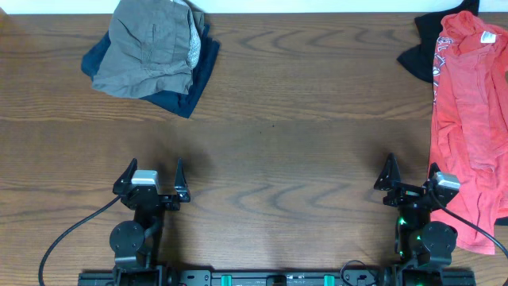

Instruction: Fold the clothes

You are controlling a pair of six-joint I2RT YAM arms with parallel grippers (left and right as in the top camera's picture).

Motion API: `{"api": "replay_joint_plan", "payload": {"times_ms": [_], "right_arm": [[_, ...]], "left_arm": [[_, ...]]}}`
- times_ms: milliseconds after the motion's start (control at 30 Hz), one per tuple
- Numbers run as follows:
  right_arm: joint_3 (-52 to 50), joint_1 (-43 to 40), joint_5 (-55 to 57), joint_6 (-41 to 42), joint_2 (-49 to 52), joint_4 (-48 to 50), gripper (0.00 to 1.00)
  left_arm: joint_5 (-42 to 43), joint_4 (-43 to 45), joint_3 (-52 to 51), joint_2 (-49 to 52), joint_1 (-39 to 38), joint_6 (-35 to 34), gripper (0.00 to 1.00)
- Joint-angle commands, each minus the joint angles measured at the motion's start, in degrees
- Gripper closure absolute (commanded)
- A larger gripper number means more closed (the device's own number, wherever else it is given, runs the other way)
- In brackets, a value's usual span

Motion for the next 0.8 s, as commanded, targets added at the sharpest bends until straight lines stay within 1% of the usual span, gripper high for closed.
{"api": "replay_joint_plan", "payload": {"times_ms": [0, 767], "right_arm": [[-0.1, 0.3, 0.4, 0.7, -0.4, -0.2, 0.01], [-0.1, 0.3, 0.4, 0.7, -0.4, 0.0, 0.01]], "left_arm": [[1.0, -2.2, -0.8, -0.4, -0.1, -0.5, 0.02], [1.0, -2.2, -0.8, -0.4, -0.1, -0.5, 0.02]]}}
